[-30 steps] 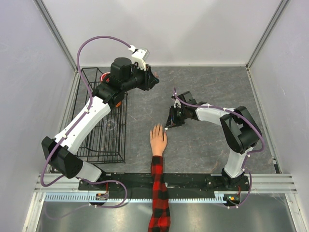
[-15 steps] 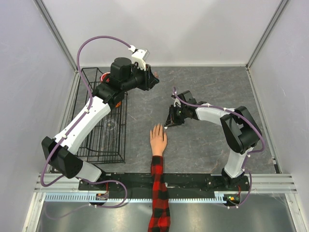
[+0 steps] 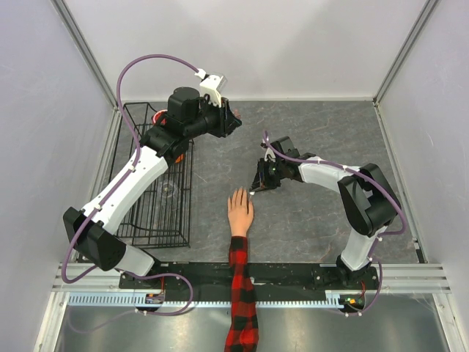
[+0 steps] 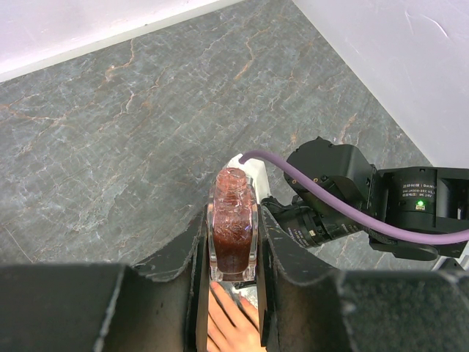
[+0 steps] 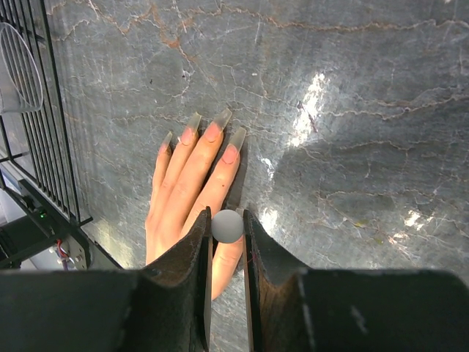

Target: Paint the nails

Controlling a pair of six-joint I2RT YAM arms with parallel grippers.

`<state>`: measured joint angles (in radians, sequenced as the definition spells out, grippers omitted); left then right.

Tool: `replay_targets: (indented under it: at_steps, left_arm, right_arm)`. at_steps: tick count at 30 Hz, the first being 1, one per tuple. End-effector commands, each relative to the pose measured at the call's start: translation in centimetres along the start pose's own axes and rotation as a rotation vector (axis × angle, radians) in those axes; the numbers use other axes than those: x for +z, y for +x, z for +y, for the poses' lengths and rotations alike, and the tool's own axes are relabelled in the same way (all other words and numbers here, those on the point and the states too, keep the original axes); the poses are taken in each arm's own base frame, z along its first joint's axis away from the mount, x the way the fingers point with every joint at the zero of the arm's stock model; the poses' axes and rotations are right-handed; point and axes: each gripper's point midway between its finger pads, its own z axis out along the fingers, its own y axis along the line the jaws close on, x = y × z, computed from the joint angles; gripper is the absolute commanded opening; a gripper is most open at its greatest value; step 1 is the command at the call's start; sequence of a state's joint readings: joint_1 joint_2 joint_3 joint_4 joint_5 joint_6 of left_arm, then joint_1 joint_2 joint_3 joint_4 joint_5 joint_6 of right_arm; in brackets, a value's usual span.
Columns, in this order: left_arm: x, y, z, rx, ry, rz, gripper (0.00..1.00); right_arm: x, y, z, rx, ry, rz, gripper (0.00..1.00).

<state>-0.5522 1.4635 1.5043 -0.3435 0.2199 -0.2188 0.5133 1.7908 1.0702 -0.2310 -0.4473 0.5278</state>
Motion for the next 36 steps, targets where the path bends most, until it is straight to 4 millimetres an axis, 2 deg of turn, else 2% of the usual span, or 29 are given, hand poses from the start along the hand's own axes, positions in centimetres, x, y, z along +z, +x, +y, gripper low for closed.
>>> replay_targets:
  at_steps: [1, 27, 36]
  left_arm:
    - [-1.1, -1.9, -1.1, 0.001, 0.035, -0.054, 0.02]
    - [-0.8, -1.8, -1.0, -0.001, 0.031, -0.05, 0.02]
    - [-0.9, -1.8, -1.0, 0.001, 0.032, -0.051, 0.02]
  right_arm:
    - [-0.3, 0.2, 0.2, -0.003, 0.002, 0.0, 0.0]
    - [0.8, -0.8, -0.4, -0.001, 0.024, -0.01, 0.0]
    - [0.9, -1.3, 0.3, -0.006, -0.004, -0.022, 0.0]
